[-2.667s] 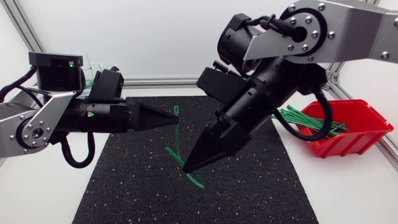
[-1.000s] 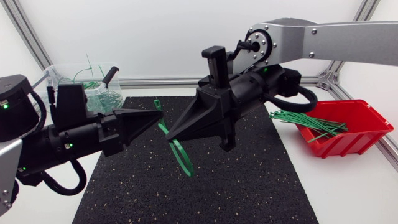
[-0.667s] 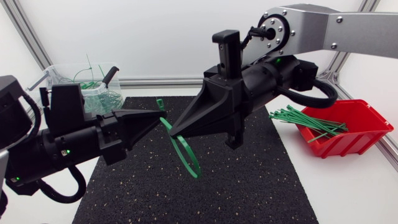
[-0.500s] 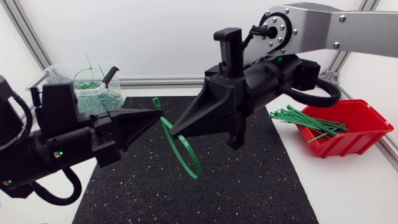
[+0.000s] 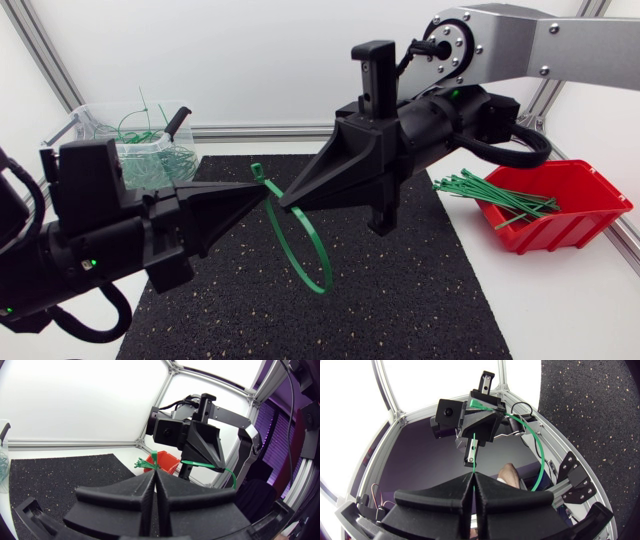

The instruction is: Take a green cable tie from the red box, thread the tail through the head to close it, then place it in the transparent bin on the left.

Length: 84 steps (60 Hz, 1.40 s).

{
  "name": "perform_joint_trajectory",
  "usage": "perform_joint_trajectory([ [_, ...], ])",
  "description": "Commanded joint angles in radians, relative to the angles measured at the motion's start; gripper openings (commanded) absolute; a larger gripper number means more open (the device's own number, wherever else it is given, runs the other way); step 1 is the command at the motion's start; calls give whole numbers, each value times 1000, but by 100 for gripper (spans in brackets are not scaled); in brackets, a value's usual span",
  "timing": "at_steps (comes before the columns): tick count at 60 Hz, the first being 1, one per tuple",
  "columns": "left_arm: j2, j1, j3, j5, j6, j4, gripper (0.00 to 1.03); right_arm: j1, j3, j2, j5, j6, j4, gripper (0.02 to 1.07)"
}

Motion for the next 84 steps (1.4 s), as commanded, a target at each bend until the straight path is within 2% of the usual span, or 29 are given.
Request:
perform_joint_trajectory([
  [1,-19,-12,-20,-4,-12,15,3,-7,5,8,-31,2,-15,7],
  [22,-22,-61,-22,-29,-1,24,3,-10,15,22,-40,-1,-15,7],
  [84,-22,-90,-20,-41,5,35,3,-16,15,36,-51,-9,-14,7],
])
